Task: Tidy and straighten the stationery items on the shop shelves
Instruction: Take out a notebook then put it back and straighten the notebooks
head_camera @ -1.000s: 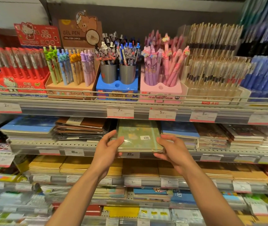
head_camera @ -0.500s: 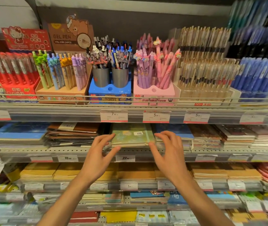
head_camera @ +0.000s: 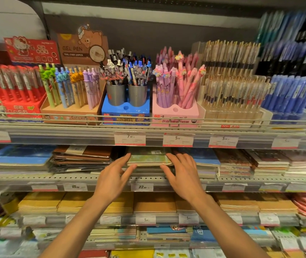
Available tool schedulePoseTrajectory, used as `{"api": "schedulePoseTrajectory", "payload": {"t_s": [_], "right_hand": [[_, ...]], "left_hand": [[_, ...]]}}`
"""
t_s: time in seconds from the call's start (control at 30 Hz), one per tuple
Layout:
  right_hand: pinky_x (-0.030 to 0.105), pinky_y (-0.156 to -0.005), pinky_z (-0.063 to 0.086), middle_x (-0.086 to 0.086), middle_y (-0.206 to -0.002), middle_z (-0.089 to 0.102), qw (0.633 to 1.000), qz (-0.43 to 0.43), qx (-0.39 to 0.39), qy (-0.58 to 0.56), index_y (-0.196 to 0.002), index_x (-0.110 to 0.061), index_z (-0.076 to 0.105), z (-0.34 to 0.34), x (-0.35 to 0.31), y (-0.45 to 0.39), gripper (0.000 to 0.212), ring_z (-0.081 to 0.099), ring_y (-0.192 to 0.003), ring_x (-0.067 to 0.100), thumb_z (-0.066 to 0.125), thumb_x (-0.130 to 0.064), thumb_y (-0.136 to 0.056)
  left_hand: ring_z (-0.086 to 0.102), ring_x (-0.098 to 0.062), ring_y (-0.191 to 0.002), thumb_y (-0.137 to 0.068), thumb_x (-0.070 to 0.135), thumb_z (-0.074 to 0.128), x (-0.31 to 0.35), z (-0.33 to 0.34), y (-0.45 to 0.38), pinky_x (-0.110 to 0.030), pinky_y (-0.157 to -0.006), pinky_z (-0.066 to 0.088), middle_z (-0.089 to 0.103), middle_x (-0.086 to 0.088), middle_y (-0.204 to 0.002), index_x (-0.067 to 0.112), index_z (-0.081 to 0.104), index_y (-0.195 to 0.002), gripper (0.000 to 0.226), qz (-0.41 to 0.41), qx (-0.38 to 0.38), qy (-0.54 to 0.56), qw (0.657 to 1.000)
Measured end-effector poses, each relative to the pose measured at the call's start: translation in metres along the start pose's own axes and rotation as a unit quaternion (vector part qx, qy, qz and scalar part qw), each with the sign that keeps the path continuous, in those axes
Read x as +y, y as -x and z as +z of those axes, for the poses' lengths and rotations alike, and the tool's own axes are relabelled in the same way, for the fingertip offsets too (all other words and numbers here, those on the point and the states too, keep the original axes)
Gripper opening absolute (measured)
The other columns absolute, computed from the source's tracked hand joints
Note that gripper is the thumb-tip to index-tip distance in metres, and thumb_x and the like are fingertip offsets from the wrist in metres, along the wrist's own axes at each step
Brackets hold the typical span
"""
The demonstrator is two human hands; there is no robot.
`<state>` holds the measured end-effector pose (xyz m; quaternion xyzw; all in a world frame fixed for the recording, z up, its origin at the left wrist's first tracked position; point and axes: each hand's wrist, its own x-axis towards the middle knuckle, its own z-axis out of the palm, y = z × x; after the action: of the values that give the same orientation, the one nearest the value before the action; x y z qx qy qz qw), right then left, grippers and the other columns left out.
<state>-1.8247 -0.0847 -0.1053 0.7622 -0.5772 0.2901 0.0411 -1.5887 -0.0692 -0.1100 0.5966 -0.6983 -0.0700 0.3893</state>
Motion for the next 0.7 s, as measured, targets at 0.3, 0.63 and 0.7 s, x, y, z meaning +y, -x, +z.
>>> {"api": "schedulePoseTrajectory", "payload": {"t_s": [0.3,0.63,0.7], "right_hand": [[0.042,-0.099,0.039,0.004,-0.113,0.069,0.999,0.033,-0.009,0.009,-0.131,-0.022,0.057,0.007,-0.002,-0.018,0.047,0.055,-0.110,0.025,0.039,-0.053,-0.101],[0.044,-0.107,0.037,0.002,-0.123,0.064,0.998,0.064,0.007,0.007,-0.133,-0.025,0.056,0.020,-0.002,-0.020,0.051,0.051,-0.121,0.024,0.035,-0.057,-0.100],[0.044,-0.107,0.037,0.002,-0.123,0.064,0.998,0.061,0.009,0.010,-0.134,-0.025,0.056,0.020,-0.002,-0.020,0.051,0.051,-0.121,0.024,0.035,-0.057,-0.100]], "left_hand": [[0.063,-0.013,-0.094,-0.093,0.057,0.045,0.000,0.008,-0.016,-0.034,-0.084,0.056,0.062,0.005,-0.110,0.021,0.048,-0.142,0.062,-0.010,0.003,-0.010,1.000],[0.063,-0.018,-0.096,-0.096,0.049,0.051,-0.005,0.013,-0.024,-0.031,-0.079,0.053,0.063,0.001,-0.106,0.015,0.065,-0.119,0.043,-0.008,0.008,-0.054,0.998],[0.063,-0.017,-0.095,-0.096,0.049,0.049,-0.004,0.014,-0.024,-0.030,-0.077,0.052,0.062,0.001,-0.106,0.016,0.064,-0.119,0.042,-0.007,0.010,-0.061,0.998]]}}
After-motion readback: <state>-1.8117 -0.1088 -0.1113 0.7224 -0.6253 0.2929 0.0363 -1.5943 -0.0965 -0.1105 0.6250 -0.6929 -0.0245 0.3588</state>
